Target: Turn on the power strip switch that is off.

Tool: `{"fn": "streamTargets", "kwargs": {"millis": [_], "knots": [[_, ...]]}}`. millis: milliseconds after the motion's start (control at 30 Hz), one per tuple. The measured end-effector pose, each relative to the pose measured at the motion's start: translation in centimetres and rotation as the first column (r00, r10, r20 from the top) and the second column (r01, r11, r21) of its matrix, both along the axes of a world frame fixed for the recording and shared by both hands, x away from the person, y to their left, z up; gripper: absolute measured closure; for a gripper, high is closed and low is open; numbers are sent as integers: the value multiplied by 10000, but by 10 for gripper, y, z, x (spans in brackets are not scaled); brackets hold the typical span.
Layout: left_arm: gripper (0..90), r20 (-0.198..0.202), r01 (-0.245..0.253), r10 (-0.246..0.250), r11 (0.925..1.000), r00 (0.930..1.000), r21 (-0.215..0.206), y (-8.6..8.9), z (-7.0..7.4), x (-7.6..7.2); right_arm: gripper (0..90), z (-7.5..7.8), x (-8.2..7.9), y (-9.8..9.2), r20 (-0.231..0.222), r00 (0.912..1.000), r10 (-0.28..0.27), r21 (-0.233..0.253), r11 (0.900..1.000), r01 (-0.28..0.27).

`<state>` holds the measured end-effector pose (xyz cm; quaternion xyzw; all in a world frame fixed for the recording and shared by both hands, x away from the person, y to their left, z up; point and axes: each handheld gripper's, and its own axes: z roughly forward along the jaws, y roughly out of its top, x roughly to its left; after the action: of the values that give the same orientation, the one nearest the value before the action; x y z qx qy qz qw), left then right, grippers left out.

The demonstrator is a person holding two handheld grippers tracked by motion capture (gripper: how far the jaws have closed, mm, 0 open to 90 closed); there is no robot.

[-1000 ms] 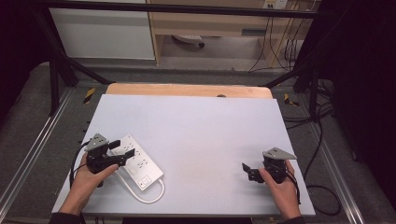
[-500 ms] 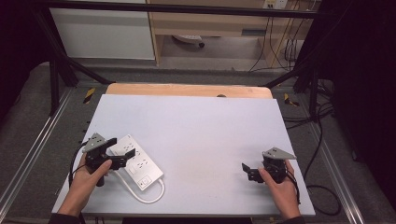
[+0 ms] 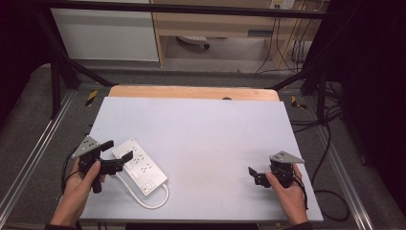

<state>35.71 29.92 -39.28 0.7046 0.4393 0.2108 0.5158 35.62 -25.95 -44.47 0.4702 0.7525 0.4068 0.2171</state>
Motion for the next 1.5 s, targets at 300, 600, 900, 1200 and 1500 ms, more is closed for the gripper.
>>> {"fn": "streamTargets", "kwargs": {"millis": [300,600,900,1200,1500], "knots": [[66,180,-208,209,9998,9996,-64,13,12,-15,26,0,0,-1,19,10000,-56,-11,10000,56],[66,430,-363,373,9991,9984,-239,27,18,-31,26,0,1,-2,38,9999,-126,10,9999,126],[64,564,-431,450,9985,9974,-345,39,20,-43,26,0,1,-3,60,9999,-138,-14,9999,138],[64,609,-497,519,9980,9968,-379,48,17,-52,26,1,0,-3,29,9999,-162,2,9999,162],[69,363,-697,704,9974,9969,-191,58,-5,-56,26,0,1,-3,22,9998,-188,-65,9998,188]]}}
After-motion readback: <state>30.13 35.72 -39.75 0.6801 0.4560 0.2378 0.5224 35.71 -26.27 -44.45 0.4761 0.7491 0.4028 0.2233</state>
